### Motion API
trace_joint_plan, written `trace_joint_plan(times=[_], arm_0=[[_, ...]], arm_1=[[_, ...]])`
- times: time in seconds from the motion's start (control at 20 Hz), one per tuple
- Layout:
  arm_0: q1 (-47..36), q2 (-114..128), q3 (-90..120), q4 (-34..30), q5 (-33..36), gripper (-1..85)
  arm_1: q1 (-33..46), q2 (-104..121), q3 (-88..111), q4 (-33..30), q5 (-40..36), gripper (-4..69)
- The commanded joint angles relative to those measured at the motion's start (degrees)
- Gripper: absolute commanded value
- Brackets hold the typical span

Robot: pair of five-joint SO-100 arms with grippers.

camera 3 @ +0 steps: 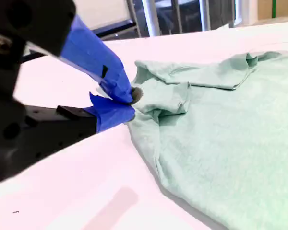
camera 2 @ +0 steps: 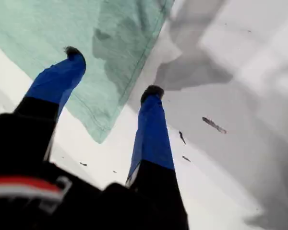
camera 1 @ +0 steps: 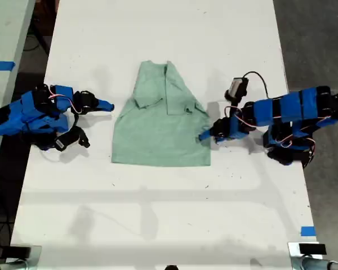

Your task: Fold t shirt

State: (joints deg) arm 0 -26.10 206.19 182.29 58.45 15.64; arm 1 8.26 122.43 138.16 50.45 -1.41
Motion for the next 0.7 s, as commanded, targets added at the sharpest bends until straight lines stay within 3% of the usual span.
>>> trace_joint_plan(times=[0.0,0.2,0.25,0.3,0.65], arm_0=[[-0.79,0.44,0.44,-1.32,-1.05,0.1],[-0.7,0.44,0.44,-1.23,-1.05,0.1],[-0.7,0.44,0.44,-1.23,-1.05,0.1],[-0.79,0.44,0.44,-1.23,-1.05,0.1],[-0.7,0.44,0.44,-1.23,-1.05,0.1]], arm_1=[[-0.62,-12.57,-9.32,-2.99,-0.44,26.2],[2.11,-15.12,-7.47,-5.1,2.02,24.9],[2.55,-13.71,-5.1,-7.82,0.88,0.2],[2.55,-13.54,-3.43,-10.02,0.09,-1.3],[1.85,-13.97,-4.39,-9.67,-1.76,-1.2]])
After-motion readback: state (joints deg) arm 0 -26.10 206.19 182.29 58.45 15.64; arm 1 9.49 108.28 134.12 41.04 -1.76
